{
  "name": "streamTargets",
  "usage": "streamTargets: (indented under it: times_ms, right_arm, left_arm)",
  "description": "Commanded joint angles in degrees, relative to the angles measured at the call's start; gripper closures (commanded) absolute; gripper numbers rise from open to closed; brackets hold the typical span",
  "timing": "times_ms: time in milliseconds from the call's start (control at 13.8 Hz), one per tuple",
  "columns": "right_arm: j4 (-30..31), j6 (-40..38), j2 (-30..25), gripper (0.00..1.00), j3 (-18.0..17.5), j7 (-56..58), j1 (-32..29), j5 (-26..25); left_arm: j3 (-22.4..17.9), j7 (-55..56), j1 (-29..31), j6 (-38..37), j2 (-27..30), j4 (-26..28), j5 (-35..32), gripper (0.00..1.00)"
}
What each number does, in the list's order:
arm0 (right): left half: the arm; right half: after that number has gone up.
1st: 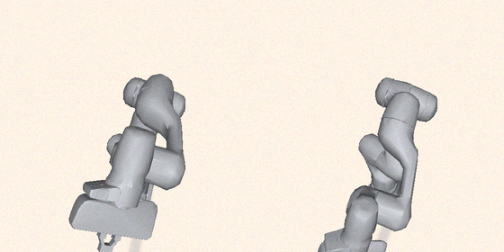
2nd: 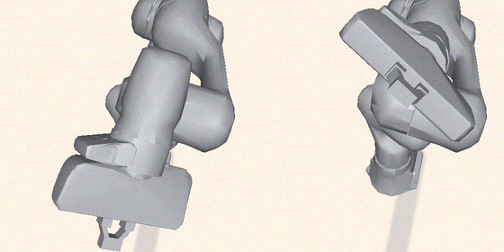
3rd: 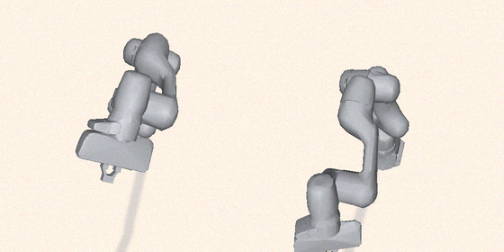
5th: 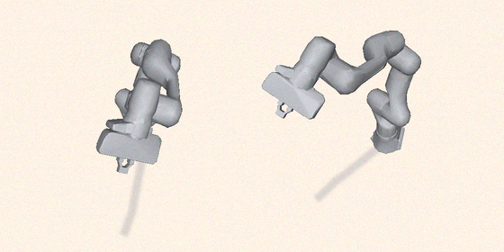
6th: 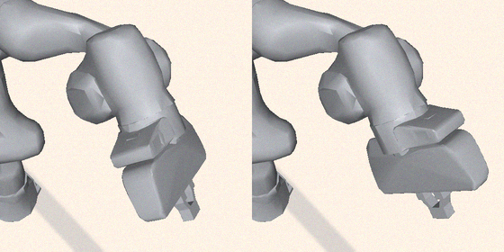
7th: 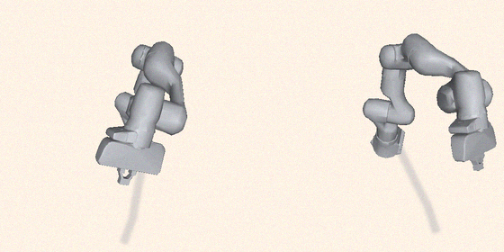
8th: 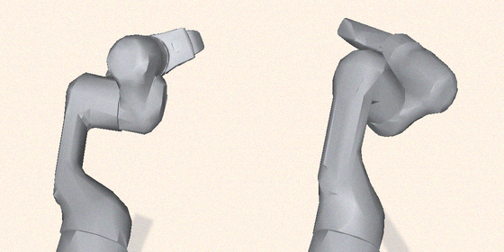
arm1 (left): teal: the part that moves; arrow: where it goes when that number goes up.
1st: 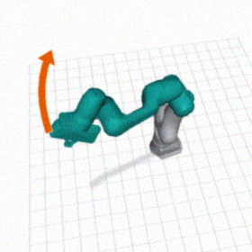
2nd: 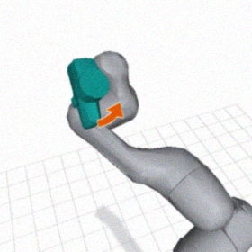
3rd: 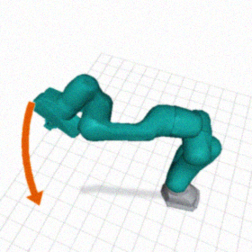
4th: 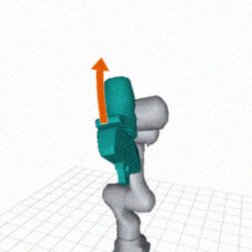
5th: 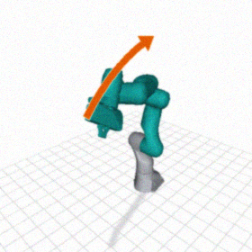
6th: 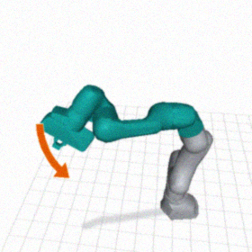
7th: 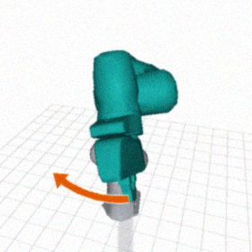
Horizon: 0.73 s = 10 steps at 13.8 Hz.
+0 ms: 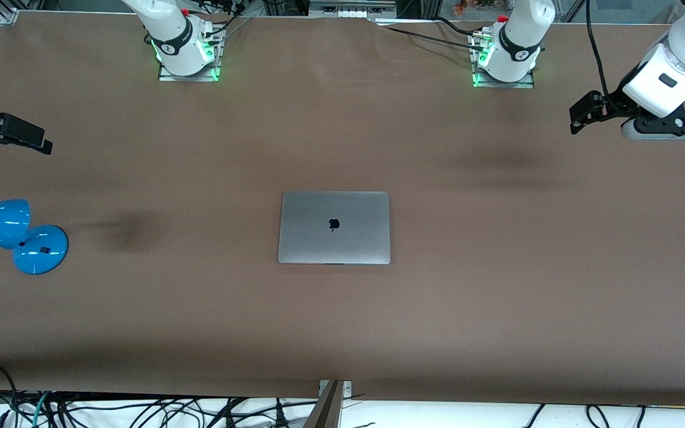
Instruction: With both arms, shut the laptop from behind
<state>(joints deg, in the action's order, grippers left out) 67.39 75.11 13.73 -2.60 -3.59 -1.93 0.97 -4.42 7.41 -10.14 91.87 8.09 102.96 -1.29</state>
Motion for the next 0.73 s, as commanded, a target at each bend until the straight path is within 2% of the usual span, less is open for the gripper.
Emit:
streamTargets:
  times_ms: [0, 218, 653]
  right_arm:
    - [1.52, 1.87, -1.16, 0.00, -1.18, 1.22, -0.97, -1.05]
    - [1.26, 2.06, -0.38, 0.00, -1.53, 1.31, -0.71, -2.19]
    - [1.08, 1.97, -0.11, 0.00, -1.44, 1.31, 0.44, -3.07]
  left_arm:
    - [-2.61, -1.53, -2.07, -3.19, -2.27, -5.91, 0.59, 0.00]
    - [-2.70, -1.35, -2.07, -3.19, -4.48, -8.74, 0.58, 0.00]
    - [-3.14, -1.61, -2.86, -2.49, -4.40, -9.00, 1.20, 0.00]
